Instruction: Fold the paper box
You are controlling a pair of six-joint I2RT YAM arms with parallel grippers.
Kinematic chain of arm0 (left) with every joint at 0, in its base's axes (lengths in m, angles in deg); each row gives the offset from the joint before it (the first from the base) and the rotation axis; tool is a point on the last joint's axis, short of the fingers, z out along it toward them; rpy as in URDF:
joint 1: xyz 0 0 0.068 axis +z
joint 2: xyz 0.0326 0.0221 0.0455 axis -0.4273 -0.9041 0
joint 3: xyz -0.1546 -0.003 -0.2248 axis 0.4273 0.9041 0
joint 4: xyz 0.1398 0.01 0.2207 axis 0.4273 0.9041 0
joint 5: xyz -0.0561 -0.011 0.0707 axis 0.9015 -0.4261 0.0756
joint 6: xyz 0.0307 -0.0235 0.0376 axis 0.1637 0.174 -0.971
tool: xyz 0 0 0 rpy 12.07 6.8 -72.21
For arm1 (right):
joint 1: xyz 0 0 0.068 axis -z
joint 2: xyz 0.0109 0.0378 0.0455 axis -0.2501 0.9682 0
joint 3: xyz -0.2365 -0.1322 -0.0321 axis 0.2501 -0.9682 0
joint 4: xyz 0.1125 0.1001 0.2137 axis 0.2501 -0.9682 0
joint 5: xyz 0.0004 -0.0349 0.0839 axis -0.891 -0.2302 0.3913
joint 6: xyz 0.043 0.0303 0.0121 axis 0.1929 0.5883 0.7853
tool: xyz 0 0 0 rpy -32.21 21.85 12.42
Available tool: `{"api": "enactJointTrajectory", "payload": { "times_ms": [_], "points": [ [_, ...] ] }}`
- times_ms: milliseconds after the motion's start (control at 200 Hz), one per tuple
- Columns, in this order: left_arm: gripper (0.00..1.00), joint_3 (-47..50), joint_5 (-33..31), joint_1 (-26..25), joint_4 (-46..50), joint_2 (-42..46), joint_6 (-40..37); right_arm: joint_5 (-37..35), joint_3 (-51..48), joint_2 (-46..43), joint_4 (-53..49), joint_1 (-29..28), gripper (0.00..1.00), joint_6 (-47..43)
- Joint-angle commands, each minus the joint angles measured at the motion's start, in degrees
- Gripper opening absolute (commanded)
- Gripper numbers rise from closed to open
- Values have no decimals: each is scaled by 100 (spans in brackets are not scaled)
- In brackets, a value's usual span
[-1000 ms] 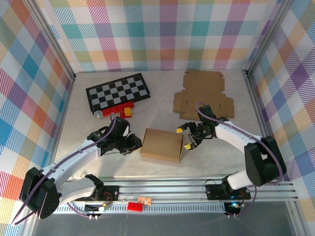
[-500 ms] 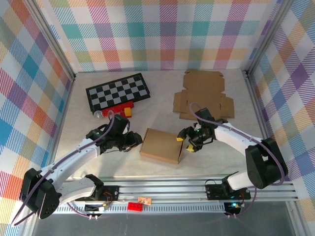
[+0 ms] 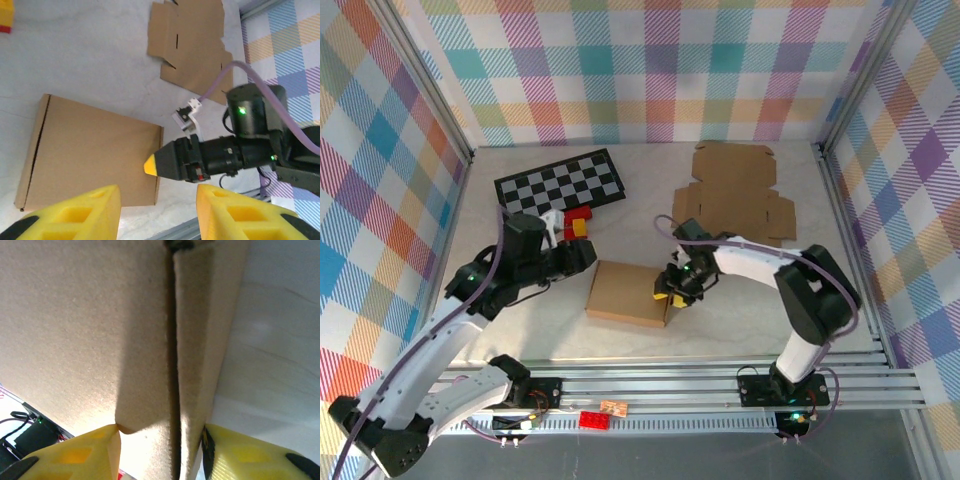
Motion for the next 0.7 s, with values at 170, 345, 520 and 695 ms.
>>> {"api": "enactJointTrajectory", "payload": {
  "times_ms": [170, 345, 520, 695],
  "points": [
    [42, -205, -681, 44, 1276, 827, -289, -196, 2453, 1901, -253, -695, 39, -254],
    [42, -265, -732, 44, 1705, 1252, -262, -135, 4253, 3103, -658, -1065, 38, -523],
    [43, -336, -725, 44, 2083, 1473, -368, -139, 5239, 3844, -738, -1248, 39, -578],
    [44, -477, -664, 44, 2214, 1406, -608, -94, 5675, 4152, -548, -1306, 42, -533]
  ]
}}
